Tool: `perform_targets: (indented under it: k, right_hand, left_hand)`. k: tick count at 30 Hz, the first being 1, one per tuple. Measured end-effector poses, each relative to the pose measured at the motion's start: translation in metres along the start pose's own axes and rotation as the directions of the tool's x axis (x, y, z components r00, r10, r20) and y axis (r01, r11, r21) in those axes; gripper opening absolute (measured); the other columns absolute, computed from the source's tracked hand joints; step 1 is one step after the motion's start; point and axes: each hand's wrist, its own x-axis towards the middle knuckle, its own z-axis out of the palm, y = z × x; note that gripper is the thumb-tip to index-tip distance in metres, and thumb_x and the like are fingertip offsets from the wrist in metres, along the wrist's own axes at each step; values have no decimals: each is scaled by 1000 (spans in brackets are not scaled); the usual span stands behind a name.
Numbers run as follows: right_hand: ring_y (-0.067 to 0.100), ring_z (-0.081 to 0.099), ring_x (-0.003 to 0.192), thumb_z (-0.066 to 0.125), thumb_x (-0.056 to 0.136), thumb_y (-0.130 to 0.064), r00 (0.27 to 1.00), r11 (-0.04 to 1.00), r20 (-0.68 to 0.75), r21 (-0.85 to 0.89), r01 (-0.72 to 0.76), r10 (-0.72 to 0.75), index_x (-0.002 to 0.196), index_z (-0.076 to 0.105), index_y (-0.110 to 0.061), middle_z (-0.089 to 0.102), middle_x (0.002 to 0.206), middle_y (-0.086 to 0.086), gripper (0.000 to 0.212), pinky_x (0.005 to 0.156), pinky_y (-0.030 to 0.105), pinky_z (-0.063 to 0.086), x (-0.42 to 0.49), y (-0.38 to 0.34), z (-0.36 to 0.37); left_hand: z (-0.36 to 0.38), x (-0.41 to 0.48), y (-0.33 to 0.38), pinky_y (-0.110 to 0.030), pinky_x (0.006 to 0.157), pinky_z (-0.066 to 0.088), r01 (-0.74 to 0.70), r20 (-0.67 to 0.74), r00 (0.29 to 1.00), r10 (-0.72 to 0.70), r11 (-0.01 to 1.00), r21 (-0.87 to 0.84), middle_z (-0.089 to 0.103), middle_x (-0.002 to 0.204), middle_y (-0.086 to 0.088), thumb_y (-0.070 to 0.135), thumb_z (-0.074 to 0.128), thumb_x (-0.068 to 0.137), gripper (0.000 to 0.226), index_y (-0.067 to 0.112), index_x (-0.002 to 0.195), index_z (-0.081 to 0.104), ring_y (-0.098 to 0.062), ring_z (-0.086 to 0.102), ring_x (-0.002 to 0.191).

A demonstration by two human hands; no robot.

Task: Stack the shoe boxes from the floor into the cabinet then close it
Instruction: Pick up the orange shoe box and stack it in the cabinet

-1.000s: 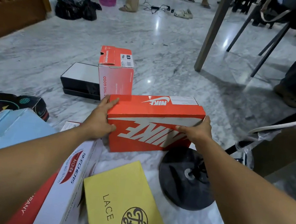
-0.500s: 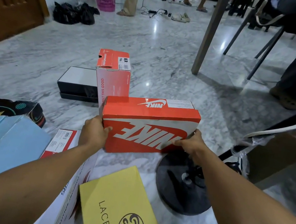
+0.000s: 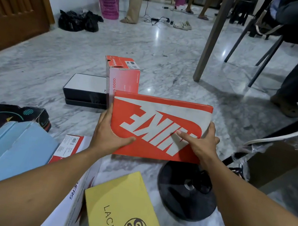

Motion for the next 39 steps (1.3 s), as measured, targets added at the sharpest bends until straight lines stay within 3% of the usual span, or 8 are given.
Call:
perform_targets:
  k: [4, 7, 9, 13, 20, 24, 29, 39]
  right_hand:
    - [21, 54, 119, 95, 33, -66, 999, 999, 10, -31, 32, -32, 126, 34, -63, 55, 125, -7, 111, 104, 48, 46, -4, -12, -5]
    - [19, 58, 119, 94, 31, -67, 999, 999, 32, -27, 30, -29, 139, 29, -47, 59, 122, -14, 128, 104, 48, 47, -7, -23, -11]
    - [18, 60, 113, 95, 35, -61, 1000, 1000, 9, 7, 14, -14, 139, 30, -29, 57, 119, -9, 126, 102, 43, 50, -16, -38, -15]
    - [16, 70, 96, 98, 49, -37, 996, 996, 80, 86, 21, -28, 125, 52, -14, 69, 111, 0, 91, 77, 29, 58, -21, -66, -21]
    - [2, 67, 100, 100, 48, -15, 917, 977, 340, 39, 208, -208, 133, 47, -30, 67, 118, -7, 102, 74, 16, 56, -49, -123, -32]
    - [-6, 65, 98, 96, 53, -3, 858, 945, 405, 54, 323, -316, 122, 47, -42, 64, 117, -10, 94, 72, 12, 54, -77, -160, -31]
    - [-1, 68, 97, 94, 52, 6, 814, 904, 400, 127, 407, -422, 131, 49, -21, 67, 119, 0, 96, 73, 14, 54, -113, -219, -25]
    - [-1, 70, 83, 90, 56, 9, 688, 847, 498, 249, 470, -528, 115, 51, -29, 67, 108, -4, 80, 62, 16, 55, -239, -341, 7]
  left_hand:
    - [-17, -4, 8, -26, 102, 37, 6, 96, 995, -6, 1000, 4, 39, 141, 16, 43, 101, 41, 150, 45, 155, 2, -1, 39, 126]
    - [-32, -7, 14, -27, 102, 40, -29, 135, 990, 30, 1000, -11, 42, 141, 19, 42, 102, 34, 156, 45, 155, 4, -2, 44, 126]
    - [-42, -8, 18, -28, 100, 43, -58, 113, 992, 60, 998, -22, 46, 139, 19, 41, 103, 32, 149, 44, 153, 15, -3, 48, 125]
    - [-60, -9, 27, -25, 93, 42, -64, 32, 997, 65, 997, -39, 54, 125, 19, 34, 102, 38, 128, 37, 147, 35, -4, 52, 113]
    - [-112, -13, 47, -19, 78, 48, -1, -47, 999, -4, 994, -110, 66, 105, 20, 41, 101, 37, 103, 43, 128, 52, 2, 61, 98]
    - [-157, -22, 73, -13, 72, 47, -12, -97, 995, 1, 994, -111, 64, 101, 25, 40, 101, 38, 100, 43, 125, 52, 8, 59, 94]
    - [-226, -43, 113, -28, 85, 53, -34, -207, 978, 18, 997, -72, 65, 109, 17, 45, 100, 36, 104, 44, 127, 48, -8, 63, 101]
    - [-403, -150, 192, -42, 99, 50, -70, -419, 904, 86, 996, 53, 61, 128, 6, 51, 98, 34, 126, 28, 143, 42, -15, 56, 119]
